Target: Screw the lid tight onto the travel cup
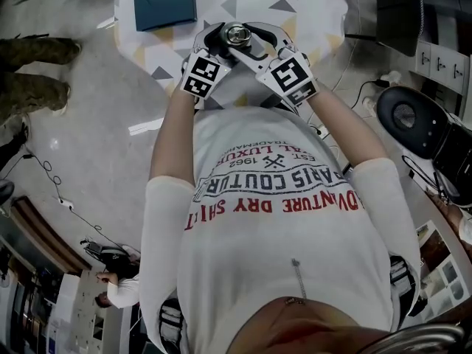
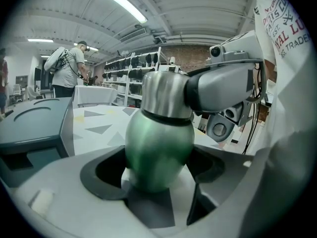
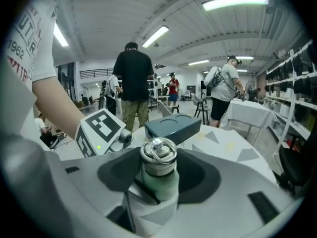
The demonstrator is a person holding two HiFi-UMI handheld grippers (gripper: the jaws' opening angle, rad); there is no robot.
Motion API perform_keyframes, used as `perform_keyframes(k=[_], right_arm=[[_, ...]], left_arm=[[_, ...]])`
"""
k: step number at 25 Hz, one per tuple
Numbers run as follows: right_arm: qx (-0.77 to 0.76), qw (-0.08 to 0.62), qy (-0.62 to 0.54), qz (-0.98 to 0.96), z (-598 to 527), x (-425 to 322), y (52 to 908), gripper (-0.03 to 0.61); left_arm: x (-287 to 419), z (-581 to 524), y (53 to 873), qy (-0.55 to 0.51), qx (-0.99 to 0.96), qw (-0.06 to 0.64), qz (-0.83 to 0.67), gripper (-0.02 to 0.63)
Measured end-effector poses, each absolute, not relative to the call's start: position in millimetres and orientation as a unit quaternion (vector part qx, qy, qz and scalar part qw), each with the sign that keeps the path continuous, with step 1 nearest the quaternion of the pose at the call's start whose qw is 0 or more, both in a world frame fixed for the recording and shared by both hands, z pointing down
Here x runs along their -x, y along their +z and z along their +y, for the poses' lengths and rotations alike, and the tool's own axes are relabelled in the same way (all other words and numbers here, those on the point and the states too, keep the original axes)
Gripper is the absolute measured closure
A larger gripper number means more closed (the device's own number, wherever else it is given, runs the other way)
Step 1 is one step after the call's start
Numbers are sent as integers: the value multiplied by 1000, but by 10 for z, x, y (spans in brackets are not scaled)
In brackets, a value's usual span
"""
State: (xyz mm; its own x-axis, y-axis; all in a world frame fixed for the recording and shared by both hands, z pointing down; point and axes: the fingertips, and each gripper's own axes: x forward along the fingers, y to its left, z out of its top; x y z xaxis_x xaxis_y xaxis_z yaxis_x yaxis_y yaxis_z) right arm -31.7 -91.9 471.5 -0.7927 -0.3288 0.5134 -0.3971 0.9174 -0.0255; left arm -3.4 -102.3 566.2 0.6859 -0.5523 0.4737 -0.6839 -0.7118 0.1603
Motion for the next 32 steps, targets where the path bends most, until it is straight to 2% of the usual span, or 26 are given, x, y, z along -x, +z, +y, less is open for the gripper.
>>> perform_keyframes(k=[3, 4, 6, 13, 20, 22, 25, 32], right_arm=[[-147, 261, 55, -952, -866, 317, 4724, 337], [-123, 262, 46, -956, -840, 315, 4708, 293], [-75, 265, 21, -961, -811, 301, 4649, 284], [94, 341, -54, -934, -846, 289, 4565, 284], [210, 396, -68, -891, -755, 337, 4656, 285], [223, 404, -67, -885, -749, 323, 4679, 285], [215, 401, -65, -888, -789, 321, 4689, 341], [146, 378, -48, -913, -808, 338, 4695, 342]], left_arm=[[30, -1020, 5665, 200, -903, 164, -343, 230], [29, -1021, 5667, 200, -903, 164, -343, 230], [29, -1026, 5669, 200, -903, 164, -343, 230], [33, -1020, 5684, 201, -903, 164, -343, 231], [5, -1017, 5666, 200, -903, 164, -343, 230], [4, -1020, 5650, 200, -903, 164, -343, 230], [10, -1023, 5645, 201, -903, 163, -342, 232], [20, -1018, 5662, 202, -903, 163, -341, 230]])
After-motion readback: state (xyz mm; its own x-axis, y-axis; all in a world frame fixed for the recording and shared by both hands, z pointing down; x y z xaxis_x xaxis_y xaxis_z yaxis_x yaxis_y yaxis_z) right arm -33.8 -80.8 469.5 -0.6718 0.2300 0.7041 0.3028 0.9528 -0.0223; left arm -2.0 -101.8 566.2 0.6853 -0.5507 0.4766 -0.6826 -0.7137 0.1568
